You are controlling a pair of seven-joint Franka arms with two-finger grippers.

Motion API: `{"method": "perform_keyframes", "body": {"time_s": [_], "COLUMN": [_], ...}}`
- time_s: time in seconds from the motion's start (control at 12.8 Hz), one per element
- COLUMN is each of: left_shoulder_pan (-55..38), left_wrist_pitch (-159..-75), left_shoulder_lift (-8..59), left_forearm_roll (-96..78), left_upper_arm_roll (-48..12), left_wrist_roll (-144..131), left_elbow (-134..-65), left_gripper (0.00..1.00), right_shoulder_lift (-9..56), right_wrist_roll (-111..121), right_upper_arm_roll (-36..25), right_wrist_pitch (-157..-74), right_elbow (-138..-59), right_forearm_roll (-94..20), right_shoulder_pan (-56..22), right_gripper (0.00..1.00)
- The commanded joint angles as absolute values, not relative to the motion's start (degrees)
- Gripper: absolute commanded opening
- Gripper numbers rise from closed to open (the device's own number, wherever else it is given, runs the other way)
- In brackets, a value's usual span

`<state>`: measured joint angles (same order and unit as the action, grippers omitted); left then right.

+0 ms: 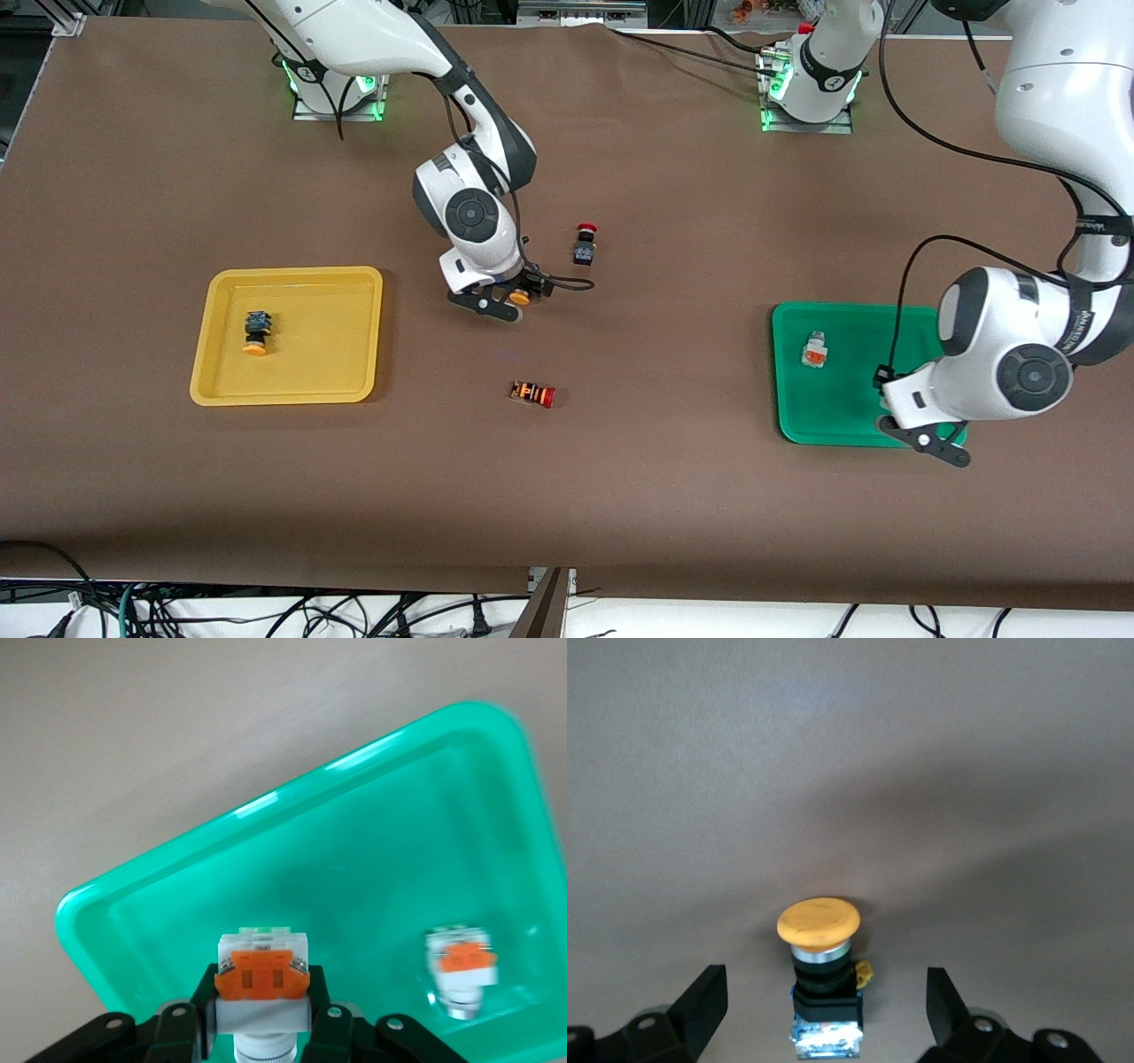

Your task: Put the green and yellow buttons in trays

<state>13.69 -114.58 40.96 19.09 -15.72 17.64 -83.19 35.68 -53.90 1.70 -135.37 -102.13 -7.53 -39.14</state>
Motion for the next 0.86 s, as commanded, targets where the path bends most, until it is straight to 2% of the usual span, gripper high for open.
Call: {"method": "perform_keyframes", "body": {"time_s": [0.0, 0.24, 0.31, 0.39, 0.47, 0.55, 0.63, 0.71, 0.78], "left_shoulder_pan": [15.4, 17.4, 17.4, 17.4, 17.4, 17.4, 17.5, 17.3, 17.1], "left_wrist_pitch": [-123.0, -129.4, -129.0, -128.9, -128.8, -128.8, -128.8, -128.7, -127.4], "left_shoulder_lift": [38.6, 38.7, 38.5, 38.1, 37.6, 37.4, 36.5, 34.7, 32.9], "left_forearm_roll": [20.5, 20.5, 20.4, 20.4, 20.4, 20.0, 19.6, 19.5, 19.4], "left_upper_arm_roll": [-16.5, -16.7, -17.0, -17.1, -17.1, -17.2, -17.7, -17.9, -18.3], "left_wrist_roll": [18.0, 17.9, 17.8, 18.1, 18.1, 18.0, 17.8, 17.4, 17.3], "left_elbow": [-91.9, -96.3, -96.3, -96.2, -96.1, -95.9, -95.5, -95.5, -95.4], "left_gripper": [0.16, 0.17, 0.50, 1.00, 1.00, 1.00, 1.00, 1.00, 1.00], "right_shoulder_lift": [36.6, 37.3, 37.6, 37.9, 37.9, 38.0, 38.0, 38.0, 37.9], "right_wrist_roll": [-55.1, -55.3, -55.2, -55.3, -55.2, -54.9, -54.9, -54.8, -54.8], "right_upper_arm_roll": [1.2, 1.2, 1.2, 1.2, 1.2, 1.2, 1.2, 1.2, 1.2], "right_wrist_pitch": [-135.4, -135.2, -135.2, -135.2, -135.2, -135.2, -135.2, -135.2, -135.2], "right_elbow": [-100.7, -101.2, -101.2, -101.2, -101.3, -101.3, -101.3, -101.3, -101.3], "right_forearm_roll": [-8.0, -7.6, -7.6, -7.6, -7.6, -7.6, -7.6, -7.6, -7.6], "right_shoulder_pan": [-41.6, -42.7, -42.7, -42.8, -42.8, -42.8, -42.7, -42.7, -42.6], "right_gripper": [0.99, 0.99, 0.99, 0.99, 0.88, 0.69, 0.43, 0.28, 0.17]}}
